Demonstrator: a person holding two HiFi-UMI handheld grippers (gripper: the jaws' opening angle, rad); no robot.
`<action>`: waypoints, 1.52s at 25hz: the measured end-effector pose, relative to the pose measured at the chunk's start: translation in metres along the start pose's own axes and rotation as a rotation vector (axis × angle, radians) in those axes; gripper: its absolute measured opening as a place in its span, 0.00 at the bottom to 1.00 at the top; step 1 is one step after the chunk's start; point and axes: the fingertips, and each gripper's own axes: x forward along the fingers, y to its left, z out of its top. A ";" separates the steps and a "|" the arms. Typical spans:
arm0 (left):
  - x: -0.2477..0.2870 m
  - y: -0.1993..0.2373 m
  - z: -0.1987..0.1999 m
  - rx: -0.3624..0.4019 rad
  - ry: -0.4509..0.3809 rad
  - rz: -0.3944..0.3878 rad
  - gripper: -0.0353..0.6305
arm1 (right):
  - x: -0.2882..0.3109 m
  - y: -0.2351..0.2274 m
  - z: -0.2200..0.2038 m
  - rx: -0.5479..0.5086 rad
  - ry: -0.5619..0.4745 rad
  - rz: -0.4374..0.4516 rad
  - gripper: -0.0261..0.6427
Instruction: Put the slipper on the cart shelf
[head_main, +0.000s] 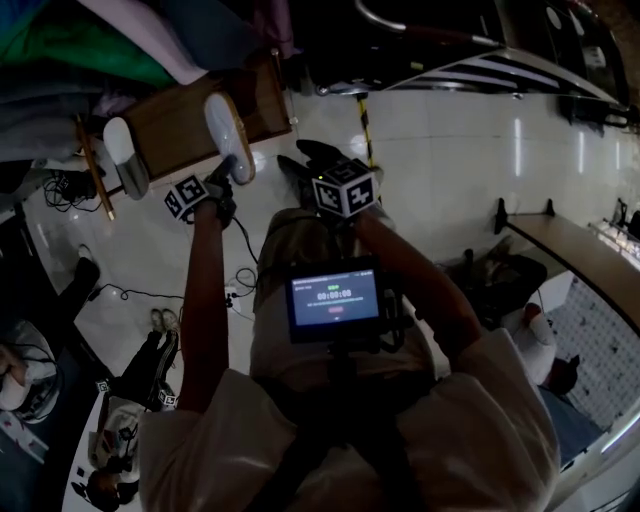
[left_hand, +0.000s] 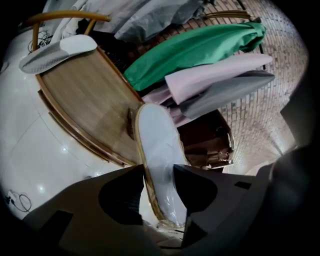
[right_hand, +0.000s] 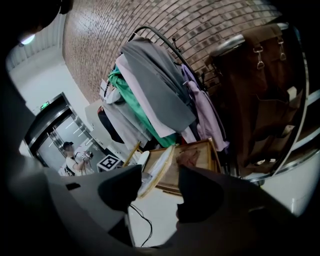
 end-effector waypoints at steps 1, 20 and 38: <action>-0.002 -0.009 -0.004 0.014 0.002 -0.008 0.32 | 0.000 0.000 0.002 0.008 -0.006 0.006 0.41; 0.013 -0.161 -0.082 0.357 0.231 -0.193 0.31 | -0.048 -0.006 0.013 0.343 -0.184 0.090 0.41; 0.123 -0.342 -0.276 0.559 0.353 -0.375 0.35 | -0.286 -0.137 0.020 0.547 -0.456 0.139 0.17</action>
